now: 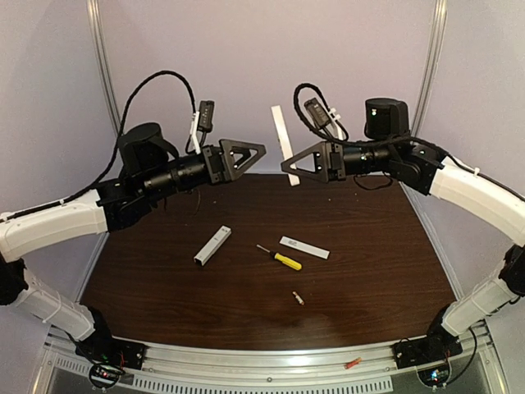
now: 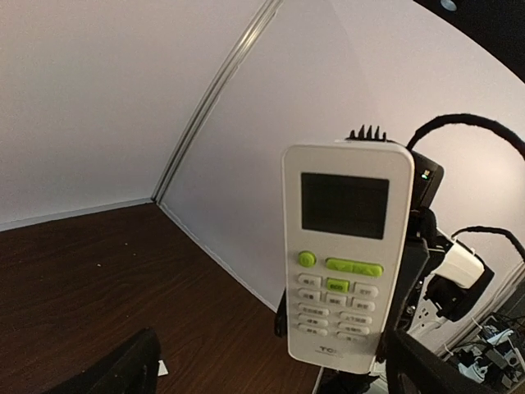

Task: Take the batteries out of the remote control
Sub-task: Pass from the left arm to the right

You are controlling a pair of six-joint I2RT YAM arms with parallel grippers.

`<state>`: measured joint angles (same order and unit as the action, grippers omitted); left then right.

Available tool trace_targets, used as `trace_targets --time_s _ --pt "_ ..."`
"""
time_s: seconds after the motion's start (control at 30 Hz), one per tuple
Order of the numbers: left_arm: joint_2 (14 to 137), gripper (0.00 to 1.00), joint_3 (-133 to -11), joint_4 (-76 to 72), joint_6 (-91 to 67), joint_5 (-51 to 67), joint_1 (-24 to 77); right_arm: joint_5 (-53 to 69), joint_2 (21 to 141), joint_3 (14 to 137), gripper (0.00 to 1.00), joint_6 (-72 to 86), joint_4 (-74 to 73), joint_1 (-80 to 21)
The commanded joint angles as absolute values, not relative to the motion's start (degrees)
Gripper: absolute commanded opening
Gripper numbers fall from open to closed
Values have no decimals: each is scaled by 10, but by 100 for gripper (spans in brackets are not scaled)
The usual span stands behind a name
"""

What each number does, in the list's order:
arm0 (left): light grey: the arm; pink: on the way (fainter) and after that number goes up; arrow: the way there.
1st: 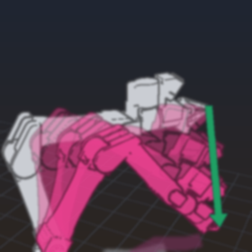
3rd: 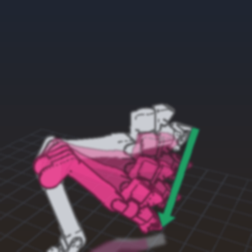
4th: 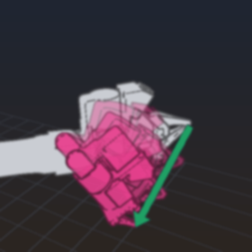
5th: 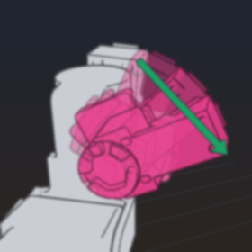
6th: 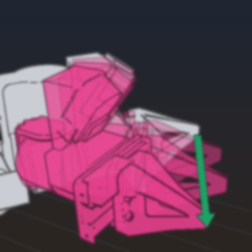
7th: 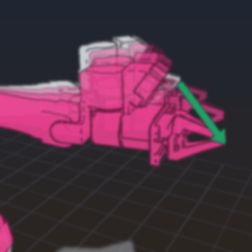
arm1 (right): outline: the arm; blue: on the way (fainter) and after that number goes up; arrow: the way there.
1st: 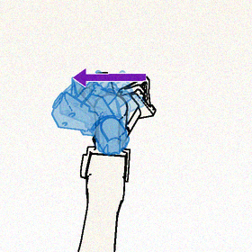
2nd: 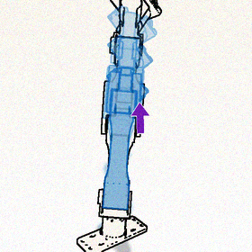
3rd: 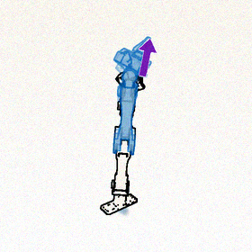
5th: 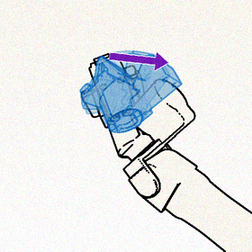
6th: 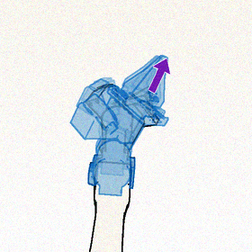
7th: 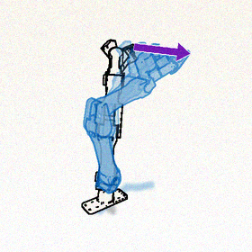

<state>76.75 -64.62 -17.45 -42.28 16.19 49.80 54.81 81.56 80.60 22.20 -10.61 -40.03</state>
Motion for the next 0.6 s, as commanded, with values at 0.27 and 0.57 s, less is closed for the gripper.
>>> trace_targets --time_s 0.27,0.57 --pt "676 97 -652 200 -362 -155 493 416 865 890 0 50 -322 -395" --pt "689 97 -683 368 -394 -21 425 261 878 890 0 -31 -406 -426"
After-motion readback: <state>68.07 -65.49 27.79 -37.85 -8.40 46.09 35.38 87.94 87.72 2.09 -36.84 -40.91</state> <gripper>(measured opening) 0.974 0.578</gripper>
